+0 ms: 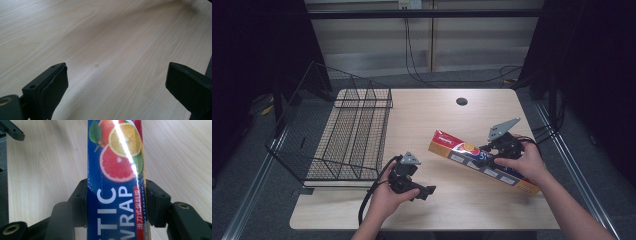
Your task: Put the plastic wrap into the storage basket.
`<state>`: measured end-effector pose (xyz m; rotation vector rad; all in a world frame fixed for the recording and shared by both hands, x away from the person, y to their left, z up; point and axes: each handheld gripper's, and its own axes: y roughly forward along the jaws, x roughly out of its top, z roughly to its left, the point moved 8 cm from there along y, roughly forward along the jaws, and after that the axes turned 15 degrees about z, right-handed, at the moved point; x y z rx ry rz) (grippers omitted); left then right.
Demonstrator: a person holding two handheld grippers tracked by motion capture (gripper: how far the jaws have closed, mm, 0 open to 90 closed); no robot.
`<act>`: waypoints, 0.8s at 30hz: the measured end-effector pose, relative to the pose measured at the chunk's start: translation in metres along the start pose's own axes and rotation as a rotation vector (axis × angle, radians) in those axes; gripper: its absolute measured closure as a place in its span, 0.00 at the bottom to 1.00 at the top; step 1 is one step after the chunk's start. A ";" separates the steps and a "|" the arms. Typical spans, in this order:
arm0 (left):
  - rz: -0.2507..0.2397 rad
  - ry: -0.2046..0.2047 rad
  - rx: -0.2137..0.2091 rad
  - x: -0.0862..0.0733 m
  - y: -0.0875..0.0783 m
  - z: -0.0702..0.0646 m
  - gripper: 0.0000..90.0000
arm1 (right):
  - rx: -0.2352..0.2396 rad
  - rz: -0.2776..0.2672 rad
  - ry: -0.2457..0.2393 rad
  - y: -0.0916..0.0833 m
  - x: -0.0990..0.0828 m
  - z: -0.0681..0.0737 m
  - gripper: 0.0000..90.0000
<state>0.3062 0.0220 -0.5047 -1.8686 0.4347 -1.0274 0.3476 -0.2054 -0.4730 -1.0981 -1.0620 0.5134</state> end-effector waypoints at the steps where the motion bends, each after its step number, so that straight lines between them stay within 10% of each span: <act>1: 0.000 0.000 0.000 0.000 0.000 0.000 0.04 | -0.003 -0.001 0.002 -0.002 0.001 0.000 0.51; 11: 0.007 0.098 -0.008 0.020 -0.038 0.000 0.00 | -0.001 -0.001 -0.038 -0.009 0.008 0.005 0.51; 24: 0.006 0.112 -0.069 0.057 -0.071 0.008 0.00 | 0.010 0.002 -0.087 -0.016 0.016 0.015 0.51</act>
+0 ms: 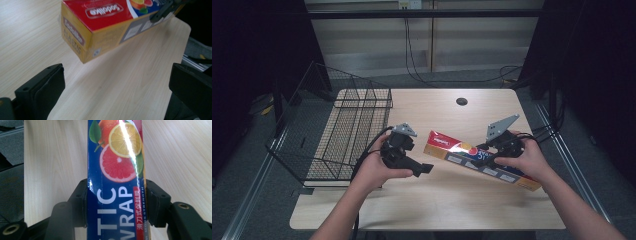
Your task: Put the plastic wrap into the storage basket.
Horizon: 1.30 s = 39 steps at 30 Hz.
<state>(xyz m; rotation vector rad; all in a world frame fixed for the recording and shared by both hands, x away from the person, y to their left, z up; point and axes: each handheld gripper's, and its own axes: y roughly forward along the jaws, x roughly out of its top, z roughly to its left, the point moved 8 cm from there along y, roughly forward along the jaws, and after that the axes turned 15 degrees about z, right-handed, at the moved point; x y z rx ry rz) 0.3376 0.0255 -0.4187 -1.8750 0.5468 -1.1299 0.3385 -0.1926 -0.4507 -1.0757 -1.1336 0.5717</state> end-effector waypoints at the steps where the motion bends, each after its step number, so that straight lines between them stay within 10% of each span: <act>1: 0.001 0.003 0.003 0.002 -0.002 0.001 0.00 | -0.001 0.000 -0.007 0.000 0.000 0.000 0.50; 23: 0.098 0.153 0.061 0.051 -0.004 -0.002 0.03 | 0.039 0.000 -0.069 0.000 0.005 0.011 0.50; 39: 0.129 0.202 0.051 0.053 0.008 -0.011 0.03 | 0.061 0.007 -0.110 0.010 0.008 0.020 0.50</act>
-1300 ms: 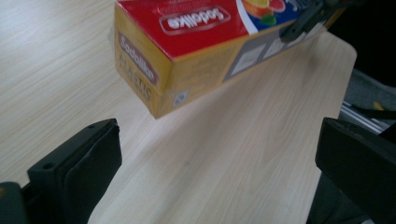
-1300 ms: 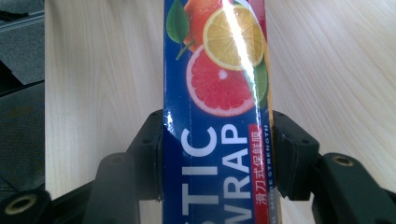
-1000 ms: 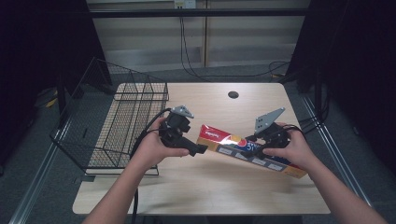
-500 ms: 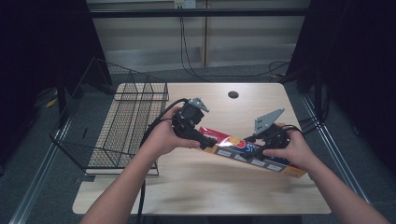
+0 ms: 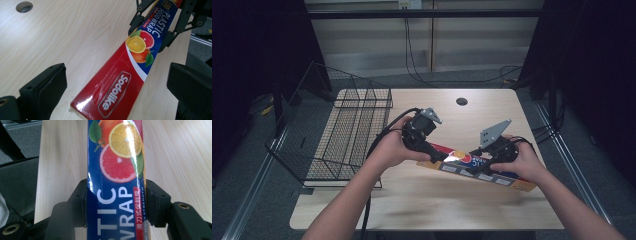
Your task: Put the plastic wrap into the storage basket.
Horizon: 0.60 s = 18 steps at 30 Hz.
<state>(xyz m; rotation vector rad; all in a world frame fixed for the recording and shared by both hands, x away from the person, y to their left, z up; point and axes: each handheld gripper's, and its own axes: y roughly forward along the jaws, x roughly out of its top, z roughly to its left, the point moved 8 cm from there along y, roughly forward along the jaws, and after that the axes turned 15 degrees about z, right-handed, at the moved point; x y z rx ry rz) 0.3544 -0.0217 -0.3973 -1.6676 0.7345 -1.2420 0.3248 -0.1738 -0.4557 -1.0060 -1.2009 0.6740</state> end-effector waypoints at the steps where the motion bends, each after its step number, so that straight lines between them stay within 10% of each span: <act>1: 0.014 0.018 -0.003 0.000 0.003 -0.002 0.03 | 0.001 -0.005 -0.007 0.000 0.001 0.001 0.50; 18: 0.136 0.126 -0.022 0.007 0.025 -0.018 0.06 | 0.013 0.020 -0.066 -0.003 0.009 0.009 0.50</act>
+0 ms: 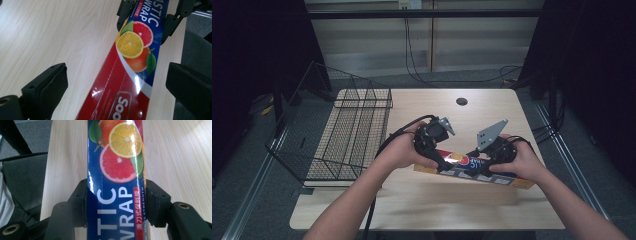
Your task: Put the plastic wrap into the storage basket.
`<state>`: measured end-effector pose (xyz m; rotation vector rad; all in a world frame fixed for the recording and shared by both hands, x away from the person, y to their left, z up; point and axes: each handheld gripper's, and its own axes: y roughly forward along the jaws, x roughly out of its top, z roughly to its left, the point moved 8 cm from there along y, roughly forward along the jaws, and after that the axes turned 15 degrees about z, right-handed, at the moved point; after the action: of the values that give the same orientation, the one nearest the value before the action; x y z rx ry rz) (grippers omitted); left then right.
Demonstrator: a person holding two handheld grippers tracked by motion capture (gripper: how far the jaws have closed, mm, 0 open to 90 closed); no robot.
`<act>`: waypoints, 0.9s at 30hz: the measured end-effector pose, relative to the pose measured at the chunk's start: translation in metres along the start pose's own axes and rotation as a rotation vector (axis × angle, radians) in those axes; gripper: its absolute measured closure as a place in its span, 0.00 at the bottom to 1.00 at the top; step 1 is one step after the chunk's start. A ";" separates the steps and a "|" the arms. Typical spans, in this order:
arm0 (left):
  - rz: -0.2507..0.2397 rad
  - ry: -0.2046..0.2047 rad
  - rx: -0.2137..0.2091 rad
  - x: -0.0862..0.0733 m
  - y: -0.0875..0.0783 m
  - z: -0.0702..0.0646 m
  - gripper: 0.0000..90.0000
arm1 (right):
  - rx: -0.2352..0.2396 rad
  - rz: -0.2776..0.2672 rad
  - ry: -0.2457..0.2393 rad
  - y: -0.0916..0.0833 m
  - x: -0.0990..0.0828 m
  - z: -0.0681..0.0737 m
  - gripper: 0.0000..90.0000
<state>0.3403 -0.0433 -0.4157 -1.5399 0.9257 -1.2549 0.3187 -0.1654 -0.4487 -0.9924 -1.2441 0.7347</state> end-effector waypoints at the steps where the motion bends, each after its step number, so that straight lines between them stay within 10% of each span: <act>1: 0.004 0.006 -0.003 0.001 0.002 -0.001 0.06 | 0.004 0.001 -0.017 0.000 0.001 0.001 0.50; 27: 0.081 0.106 -0.090 0.004 0.015 -0.016 0.33 | 0.010 -0.009 -0.097 -0.005 0.012 0.006 0.50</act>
<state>0.3255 -0.0546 -0.4274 -1.5008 1.1159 -1.2618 0.3144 -0.1561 -0.4387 -0.9512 -1.3265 0.7888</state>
